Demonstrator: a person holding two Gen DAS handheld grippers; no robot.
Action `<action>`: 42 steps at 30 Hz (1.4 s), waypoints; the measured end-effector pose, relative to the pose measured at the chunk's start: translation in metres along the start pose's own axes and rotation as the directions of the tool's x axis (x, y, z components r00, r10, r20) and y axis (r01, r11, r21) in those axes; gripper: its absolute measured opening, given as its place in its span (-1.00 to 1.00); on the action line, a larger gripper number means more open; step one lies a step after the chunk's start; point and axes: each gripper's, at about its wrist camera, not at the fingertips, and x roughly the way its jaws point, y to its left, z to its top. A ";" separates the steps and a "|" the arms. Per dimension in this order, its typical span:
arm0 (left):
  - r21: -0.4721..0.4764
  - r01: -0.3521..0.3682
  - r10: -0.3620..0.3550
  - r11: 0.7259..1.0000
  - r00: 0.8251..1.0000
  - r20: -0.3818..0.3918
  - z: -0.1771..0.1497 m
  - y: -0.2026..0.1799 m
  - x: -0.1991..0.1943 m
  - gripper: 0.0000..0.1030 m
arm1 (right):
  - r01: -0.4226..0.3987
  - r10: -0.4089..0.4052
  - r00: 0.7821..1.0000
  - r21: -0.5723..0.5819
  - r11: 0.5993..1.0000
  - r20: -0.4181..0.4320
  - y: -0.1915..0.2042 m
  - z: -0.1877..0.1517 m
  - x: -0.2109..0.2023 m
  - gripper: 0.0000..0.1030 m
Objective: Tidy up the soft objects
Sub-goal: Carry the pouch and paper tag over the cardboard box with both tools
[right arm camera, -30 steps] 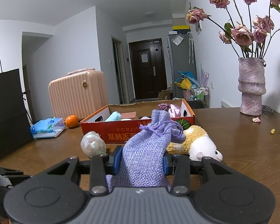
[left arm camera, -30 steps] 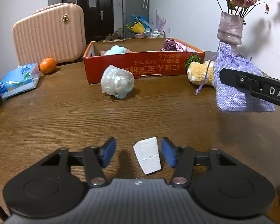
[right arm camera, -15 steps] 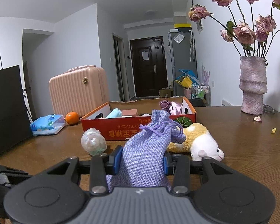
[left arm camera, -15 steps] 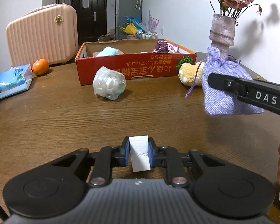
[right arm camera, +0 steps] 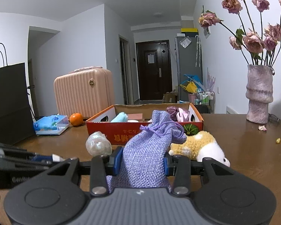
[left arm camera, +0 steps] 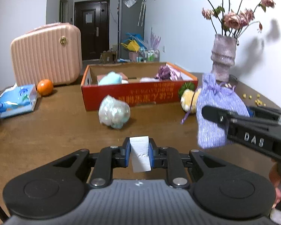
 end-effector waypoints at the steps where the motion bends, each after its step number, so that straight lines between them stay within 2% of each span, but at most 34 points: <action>1: -0.002 -0.001 0.001 1.000 1.000 0.007 0.003 0.001 0.000 -0.62 | 0.001 -0.001 1.000 -0.004 1.000 0.004 0.001 0.002 0.001 -0.23; 12: -0.040 -0.009 0.013 0.999 0.994 0.107 0.040 0.008 -0.003 -0.62 | 0.008 -0.006 0.998 -0.034 0.999 0.054 0.009 0.027 0.015 -0.23; 22: -0.092 -0.019 0.035 0.996 0.985 0.171 0.073 0.020 0.008 -0.62 | 0.023 -0.021 0.996 -0.026 0.999 0.088 0.010 0.044 0.046 -0.23; 42: -0.210 -0.013 0.057 0.978 0.977 0.205 0.123 0.044 0.065 -0.62 | 0.059 -0.065 0.987 0.050 0.997 0.144 -0.006 0.070 0.110 -0.23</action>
